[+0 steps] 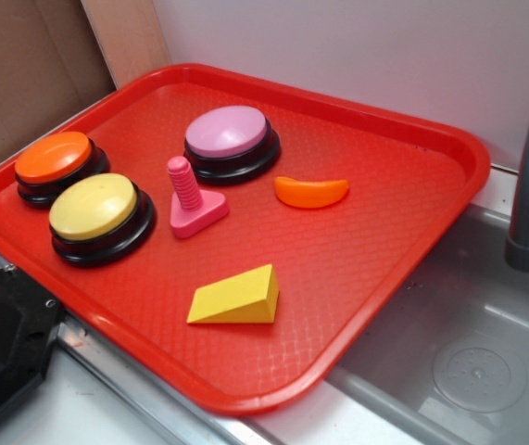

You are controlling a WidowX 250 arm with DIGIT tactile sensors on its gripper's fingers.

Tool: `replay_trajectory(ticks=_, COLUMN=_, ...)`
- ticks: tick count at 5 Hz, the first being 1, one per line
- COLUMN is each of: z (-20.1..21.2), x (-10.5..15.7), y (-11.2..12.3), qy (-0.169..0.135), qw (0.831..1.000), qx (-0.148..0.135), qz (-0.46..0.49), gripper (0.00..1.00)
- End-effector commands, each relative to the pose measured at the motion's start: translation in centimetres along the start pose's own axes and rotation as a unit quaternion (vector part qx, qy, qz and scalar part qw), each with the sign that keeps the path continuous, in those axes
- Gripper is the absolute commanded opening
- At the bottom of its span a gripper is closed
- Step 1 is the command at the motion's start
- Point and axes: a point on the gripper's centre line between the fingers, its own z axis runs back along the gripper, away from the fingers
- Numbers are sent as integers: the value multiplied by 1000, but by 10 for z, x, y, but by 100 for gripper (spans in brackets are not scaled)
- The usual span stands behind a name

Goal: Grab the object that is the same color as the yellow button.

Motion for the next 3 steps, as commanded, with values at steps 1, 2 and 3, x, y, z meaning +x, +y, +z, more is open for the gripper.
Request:
replay_trajectory(ticks=1, z=-20, x=33, y=-25, qy=-24, qw=984, qx=20, qz=-175, gripper=100)
replay_trajectory(ticks=2, z=-44, x=42, y=-53, qy=-40, qw=954, qx=15, qz=-296, gripper=100)
replay_trajectory(ticks=3, z=-78, x=48, y=-78, qy=-72, qw=910, qx=-49, qz=-406, gripper=100)
